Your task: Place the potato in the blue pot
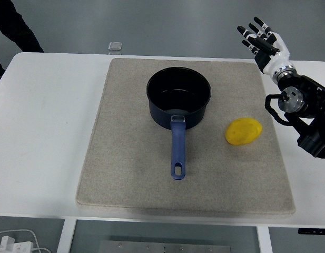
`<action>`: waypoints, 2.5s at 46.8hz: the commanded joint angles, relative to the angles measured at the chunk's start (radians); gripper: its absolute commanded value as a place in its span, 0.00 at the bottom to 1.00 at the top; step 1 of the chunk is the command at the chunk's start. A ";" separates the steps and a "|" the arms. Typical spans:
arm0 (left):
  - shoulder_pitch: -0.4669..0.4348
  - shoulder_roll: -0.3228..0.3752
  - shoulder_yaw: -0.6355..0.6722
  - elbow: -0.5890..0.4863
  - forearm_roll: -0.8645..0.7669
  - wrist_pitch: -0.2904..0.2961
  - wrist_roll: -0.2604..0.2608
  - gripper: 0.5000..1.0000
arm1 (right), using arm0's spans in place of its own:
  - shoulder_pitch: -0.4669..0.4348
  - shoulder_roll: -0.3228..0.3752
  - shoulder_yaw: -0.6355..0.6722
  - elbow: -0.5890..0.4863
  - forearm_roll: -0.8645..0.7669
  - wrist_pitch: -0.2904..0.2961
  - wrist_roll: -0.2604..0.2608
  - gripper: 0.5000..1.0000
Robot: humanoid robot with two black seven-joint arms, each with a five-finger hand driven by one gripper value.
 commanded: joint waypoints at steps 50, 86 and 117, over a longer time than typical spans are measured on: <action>0.000 0.000 -0.002 0.026 0.000 0.005 -0.003 0.99 | 0.068 -0.562 -0.438 0.486 -0.295 0.368 0.069 0.86; 0.005 0.000 -0.004 0.026 0.000 0.005 -0.002 0.99 | 0.047 -0.749 -0.509 0.761 -0.602 0.262 0.238 0.86; 0.009 0.000 -0.002 0.025 0.000 0.005 -0.002 0.99 | 0.011 -0.617 -0.558 0.759 -0.764 0.023 0.313 0.86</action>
